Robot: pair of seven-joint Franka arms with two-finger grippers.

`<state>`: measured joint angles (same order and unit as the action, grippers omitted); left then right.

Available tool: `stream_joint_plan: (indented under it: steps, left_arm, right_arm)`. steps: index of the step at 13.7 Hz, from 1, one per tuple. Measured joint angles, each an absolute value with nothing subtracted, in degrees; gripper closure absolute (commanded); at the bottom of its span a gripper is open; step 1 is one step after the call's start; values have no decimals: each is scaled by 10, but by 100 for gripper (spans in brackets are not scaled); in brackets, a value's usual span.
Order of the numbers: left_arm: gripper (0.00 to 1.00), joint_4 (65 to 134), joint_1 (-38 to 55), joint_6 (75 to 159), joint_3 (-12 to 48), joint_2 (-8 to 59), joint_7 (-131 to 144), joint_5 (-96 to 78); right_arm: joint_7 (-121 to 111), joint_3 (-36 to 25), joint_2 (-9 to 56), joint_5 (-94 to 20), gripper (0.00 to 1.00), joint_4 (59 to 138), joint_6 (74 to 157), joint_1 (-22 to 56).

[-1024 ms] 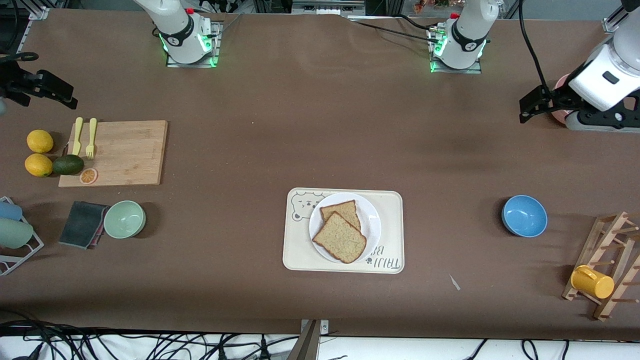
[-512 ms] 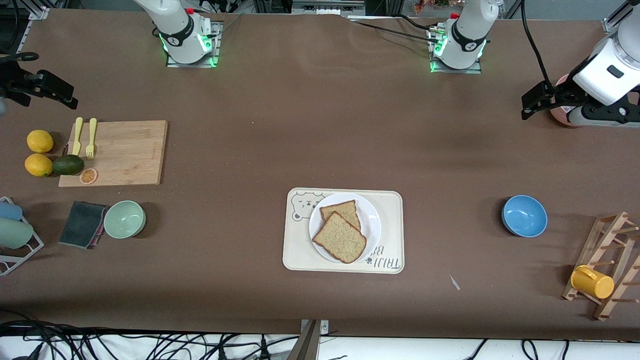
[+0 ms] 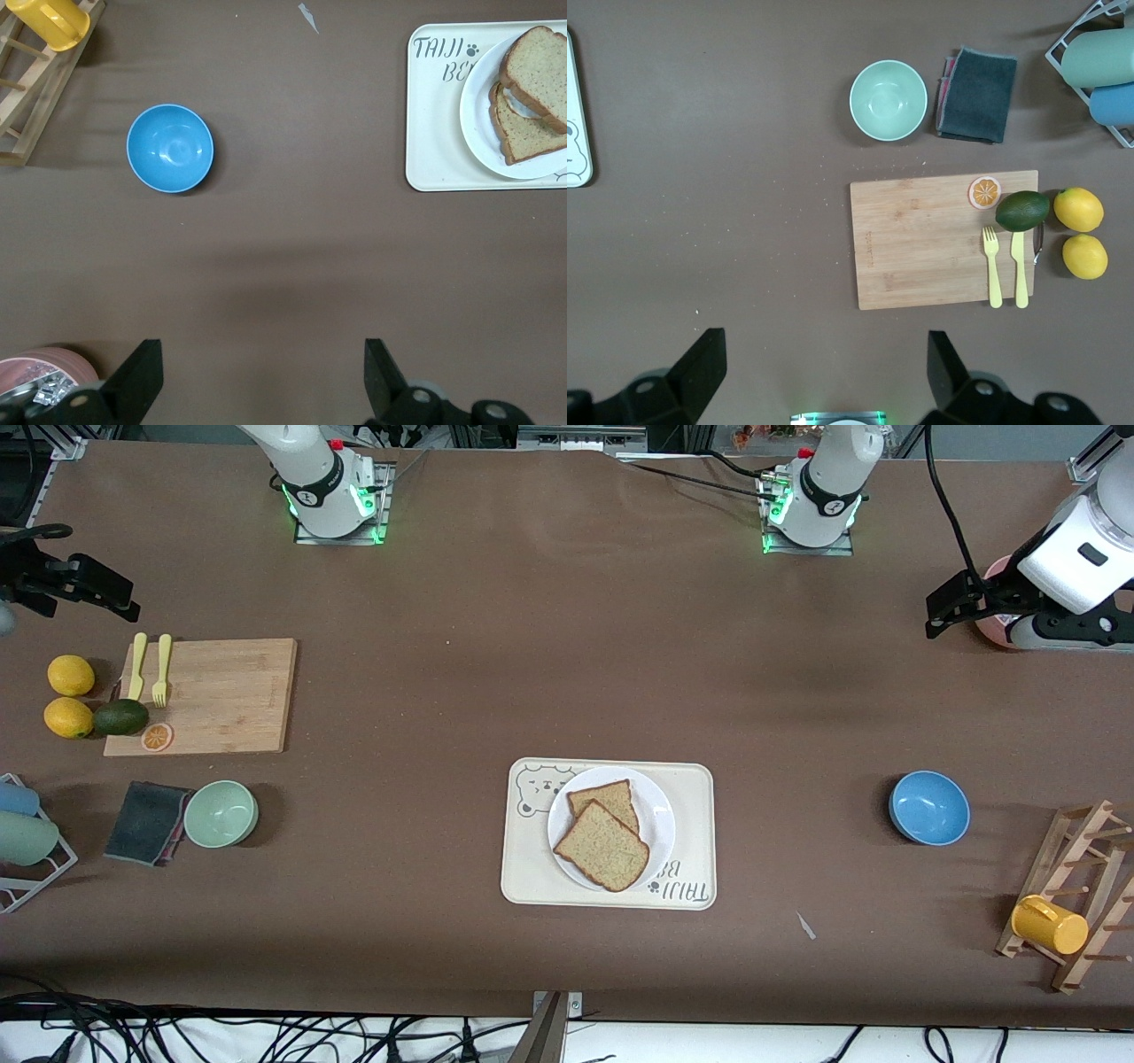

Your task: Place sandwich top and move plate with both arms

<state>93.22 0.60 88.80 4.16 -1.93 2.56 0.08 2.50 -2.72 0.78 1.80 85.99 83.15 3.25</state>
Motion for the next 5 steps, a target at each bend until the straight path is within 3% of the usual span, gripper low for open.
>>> stream_joint_plan:
  steps: [5]
  left_arm:
    - [0, 932, 4, 887, 42, -19, 26, 1]
  right_arm:
    - [25, -27, 8, 18, 0, 860, 832, 32]
